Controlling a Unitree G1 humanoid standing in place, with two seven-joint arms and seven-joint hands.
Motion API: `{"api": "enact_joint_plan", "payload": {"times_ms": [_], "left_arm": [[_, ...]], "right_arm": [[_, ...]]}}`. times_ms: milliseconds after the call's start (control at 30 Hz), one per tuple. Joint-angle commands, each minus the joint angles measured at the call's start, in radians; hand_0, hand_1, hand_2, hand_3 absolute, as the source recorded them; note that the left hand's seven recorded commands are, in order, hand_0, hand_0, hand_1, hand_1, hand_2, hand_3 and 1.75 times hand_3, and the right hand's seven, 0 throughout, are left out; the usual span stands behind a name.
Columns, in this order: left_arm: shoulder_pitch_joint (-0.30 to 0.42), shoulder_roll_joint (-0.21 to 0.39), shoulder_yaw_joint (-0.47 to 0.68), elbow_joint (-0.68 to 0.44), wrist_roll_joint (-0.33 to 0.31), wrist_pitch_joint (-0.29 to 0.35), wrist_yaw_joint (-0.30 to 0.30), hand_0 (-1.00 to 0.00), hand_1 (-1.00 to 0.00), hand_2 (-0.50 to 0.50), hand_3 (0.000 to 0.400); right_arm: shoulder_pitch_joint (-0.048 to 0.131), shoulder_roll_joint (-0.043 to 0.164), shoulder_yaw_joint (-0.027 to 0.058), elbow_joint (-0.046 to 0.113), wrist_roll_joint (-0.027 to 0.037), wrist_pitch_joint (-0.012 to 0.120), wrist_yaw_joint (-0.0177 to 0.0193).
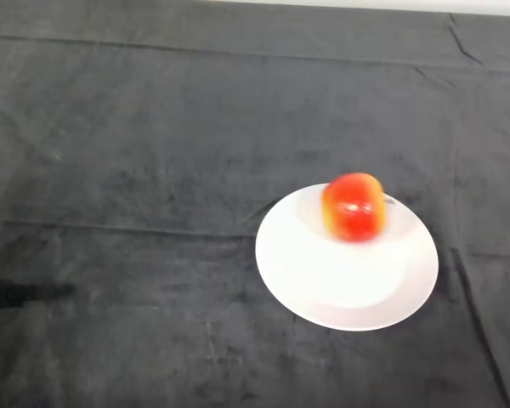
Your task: Move the apple to the plate
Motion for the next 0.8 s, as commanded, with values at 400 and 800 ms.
{"api": "enact_joint_plan", "payload": {"times_ms": [400,800], "left_arm": [[0.073,0.030,0.184,0.034,-0.169,0.073,-0.075,0.00,0.00,0.00,0.000],[0.103,-0.003,0.372,0.007,-0.360,0.115,-0.171,0.00,0.00,0.00,0.000]], "right_arm": [[-0.003,-0.028,-0.0106,0.010,0.0069,-0.007,0.0060],[-0.002,-0.027,-0.0101,0.008,0.0065,-0.007,0.0049]]}}
